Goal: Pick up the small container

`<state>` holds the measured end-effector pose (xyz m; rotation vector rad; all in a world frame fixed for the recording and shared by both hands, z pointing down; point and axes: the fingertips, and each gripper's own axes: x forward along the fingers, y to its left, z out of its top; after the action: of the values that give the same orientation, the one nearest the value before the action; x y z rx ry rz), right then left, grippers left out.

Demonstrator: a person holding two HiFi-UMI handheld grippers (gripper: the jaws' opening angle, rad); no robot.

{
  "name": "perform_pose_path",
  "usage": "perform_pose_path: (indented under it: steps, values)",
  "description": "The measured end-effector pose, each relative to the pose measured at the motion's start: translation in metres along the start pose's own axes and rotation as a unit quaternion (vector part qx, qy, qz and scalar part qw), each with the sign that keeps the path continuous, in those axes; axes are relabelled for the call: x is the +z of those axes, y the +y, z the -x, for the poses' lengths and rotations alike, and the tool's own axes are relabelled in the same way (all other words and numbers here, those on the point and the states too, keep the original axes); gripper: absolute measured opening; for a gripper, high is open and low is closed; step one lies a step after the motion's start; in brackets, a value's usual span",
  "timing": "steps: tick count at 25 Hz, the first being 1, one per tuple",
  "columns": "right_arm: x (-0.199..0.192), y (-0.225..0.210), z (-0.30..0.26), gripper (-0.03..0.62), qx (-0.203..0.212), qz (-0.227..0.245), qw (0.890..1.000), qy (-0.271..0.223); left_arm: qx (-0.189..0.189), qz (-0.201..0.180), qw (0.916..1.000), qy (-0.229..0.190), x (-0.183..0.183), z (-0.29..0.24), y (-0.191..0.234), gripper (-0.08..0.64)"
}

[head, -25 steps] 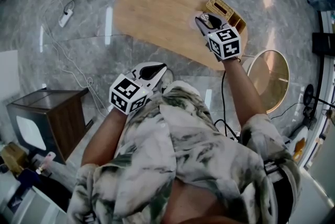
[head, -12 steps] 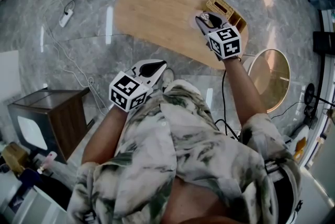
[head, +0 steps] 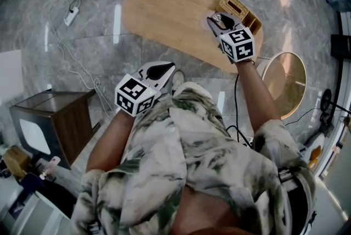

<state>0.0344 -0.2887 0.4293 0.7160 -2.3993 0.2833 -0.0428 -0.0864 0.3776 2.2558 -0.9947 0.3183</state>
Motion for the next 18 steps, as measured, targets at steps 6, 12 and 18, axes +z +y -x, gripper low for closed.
perform_pose_path:
  steps: [6,12,18]
  values:
    - [-0.004,0.000,-0.006,0.157,0.005,0.000,1.000,0.003,0.008,0.006,0.9999,0.004,-0.003,0.001,0.004,0.023]
    - [-0.009,-0.003,-0.013,0.157,0.009,0.001,1.000,0.005,0.014,0.008,0.9999,0.005,-0.003,-0.002,0.008,0.023]
    - [-0.012,-0.006,-0.019,0.156,0.012,0.004,1.000,0.009,0.019,0.012,0.9997,0.005,-0.002,-0.005,0.011,0.022]
